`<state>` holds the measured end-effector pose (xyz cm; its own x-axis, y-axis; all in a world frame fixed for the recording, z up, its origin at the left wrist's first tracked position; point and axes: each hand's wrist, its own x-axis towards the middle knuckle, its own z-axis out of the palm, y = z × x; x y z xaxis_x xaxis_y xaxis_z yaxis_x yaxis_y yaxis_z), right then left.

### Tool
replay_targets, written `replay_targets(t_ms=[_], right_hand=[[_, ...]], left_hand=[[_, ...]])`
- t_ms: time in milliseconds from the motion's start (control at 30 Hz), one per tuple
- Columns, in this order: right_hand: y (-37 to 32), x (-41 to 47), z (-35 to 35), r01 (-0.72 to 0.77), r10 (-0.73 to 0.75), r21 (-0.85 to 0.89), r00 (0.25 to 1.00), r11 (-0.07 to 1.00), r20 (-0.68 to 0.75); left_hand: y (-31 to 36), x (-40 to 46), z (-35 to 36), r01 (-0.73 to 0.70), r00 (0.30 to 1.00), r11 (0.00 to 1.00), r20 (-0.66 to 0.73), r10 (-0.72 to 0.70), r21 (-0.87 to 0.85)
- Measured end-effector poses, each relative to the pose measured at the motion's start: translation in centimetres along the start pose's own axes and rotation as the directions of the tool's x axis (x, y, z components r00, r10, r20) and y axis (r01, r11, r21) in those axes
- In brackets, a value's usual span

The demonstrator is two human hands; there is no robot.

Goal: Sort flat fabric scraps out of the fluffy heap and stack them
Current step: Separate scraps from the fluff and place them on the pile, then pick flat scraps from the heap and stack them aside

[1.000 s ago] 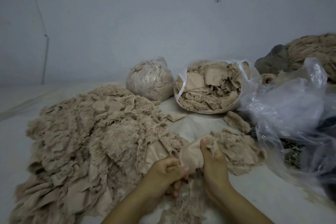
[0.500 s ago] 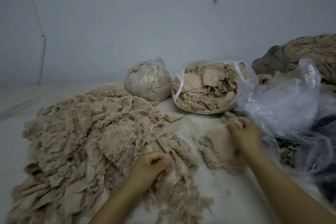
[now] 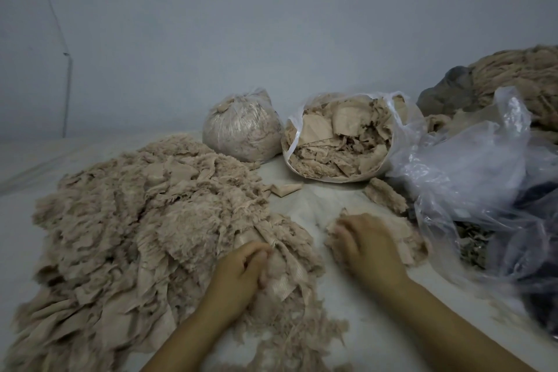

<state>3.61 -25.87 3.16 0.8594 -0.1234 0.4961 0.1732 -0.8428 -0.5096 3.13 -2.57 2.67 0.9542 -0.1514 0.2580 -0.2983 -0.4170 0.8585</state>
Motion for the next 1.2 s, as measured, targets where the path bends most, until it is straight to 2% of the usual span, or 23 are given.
replay_targets(t_ms=[67,100,133,200,233,300,333,400,433,467,533,600,667,733,767,833,900,1000,1067,1100,1200], right_hand=[[-2.8,-1.5,0.7,0.05,-0.091,0.231,0.981,0.972,0.17],[-3.7,-2.1,1.3,0.045,-0.105,0.248,0.966,0.968,0.235],[-4.1,-2.5,1.9,0.059,-0.112,0.193,0.955,0.979,0.275],[-3.9,-2.5,2.8,0.071,-0.083,0.05,0.951,0.996,0.299],[-3.7,-2.4,2.9,0.039,-0.058,0.069,0.955,0.997,0.29],[-3.1,-2.3,3.1,-0.046,-0.006,0.225,0.974,0.973,0.226],[-3.1,-2.4,2.9,-0.107,0.037,0.363,0.98,0.926,0.194],[-3.4,-2.5,2.8,-0.236,0.117,0.676,0.969,0.698,0.218],[-3.7,-2.6,2.7,-0.285,0.144,0.754,0.958,0.592,0.249],[-3.7,-2.7,2.6,-0.303,0.161,0.767,0.953,0.566,0.257],[-3.4,-2.9,2.5,-0.268,0.165,0.651,0.962,0.71,0.216],[-3.1,-3.2,2.4,-0.235,0.132,0.488,0.963,0.84,0.236],[-3.1,-3.6,2.6,-0.21,0.1,0.373,0.951,0.904,0.294],[-3.3,-3.8,2.7,-0.117,0.04,0.289,0.965,0.95,0.259],[-3.6,-3.8,2.8,-0.07,0.009,0.278,0.976,0.958,0.217],[-4.1,-4.1,2.8,-0.012,-0.032,0.292,0.989,0.956,0.144],[-4.4,-4.2,3.0,-0.015,-0.033,0.322,0.989,0.947,0.143],[-5.2,-3.7,2.9,-0.028,-0.033,0.386,0.988,0.922,0.15],[-6.2,-2.4,2.7,-0.1,0.015,0.457,0.982,0.884,0.187],[-7.0,-1.6,2.6,-0.187,0.073,0.498,0.968,0.847,0.24],[-9.1,1.1,2.8,-0.509,0.236,0.573,0.842,0.642,0.485]], left_hand=[[0.1,0.2,-0.5,-0.019,0.997,0.998,-0.078,0.024,0.064],[0.2,0.2,-0.7,-0.032,0.994,0.992,-0.104,0.045,0.119],[0.4,0.2,-0.9,-0.044,0.99,0.981,-0.122,0.068,0.191],[0.5,-0.1,-1.3,-0.062,0.981,0.939,-0.155,0.12,0.337],[0.6,-0.2,-1.4,-0.069,0.976,0.924,-0.166,0.141,0.377],[0.7,-0.3,-1.5,-0.104,0.976,0.915,-0.137,0.169,0.389],[0.8,-0.3,-1.4,-0.135,0.978,0.911,-0.096,0.186,0.389],[0.8,-0.2,-1.0,-0.214,0.97,0.888,-0.022,0.243,0.407],[0.6,-0.2,-0.6,-0.232,0.966,0.874,-0.008,0.26,0.427],[0.4,-0.2,-0.4,-0.221,0.966,0.852,-0.015,0.259,0.474],[-0.2,-0.3,-0.3,-0.15,0.971,0.772,-0.056,0.233,0.618],[-0.5,-0.4,-0.4,-0.077,0.962,0.726,-0.14,0.235,0.684],[-0.4,-0.4,-0.7,-0.003,0.938,0.783,-0.27,0.218,0.622],[0.2,-0.2,-0.9,0.087,0.936,0.898,-0.345,0.076,0.432],[0.3,-0.1,-0.9,0.128,0.942,0.933,-0.337,-0.008,0.335],[0.0,0.1,-0.9,0.178,0.952,0.942,-0.291,-0.092,0.284],[-0.8,0.3,-1.1,0.165,0.951,0.943,-0.3,-0.074,0.29],[-0.9,0.4,-1.4,0.041,0.954,0.994,-0.301,-0.009,0.1],[-0.7,0.2,-1.4,-0.046,0.965,0.999,-0.258,0.046,0.004],[-0.7,0.1,-1.2,-0.096,0.971,0.995,-0.219,0.093,-0.004],[-1.0,-0.2,-0.5,-0.24,0.963,0.968,-0.111,0.247,0.072]])
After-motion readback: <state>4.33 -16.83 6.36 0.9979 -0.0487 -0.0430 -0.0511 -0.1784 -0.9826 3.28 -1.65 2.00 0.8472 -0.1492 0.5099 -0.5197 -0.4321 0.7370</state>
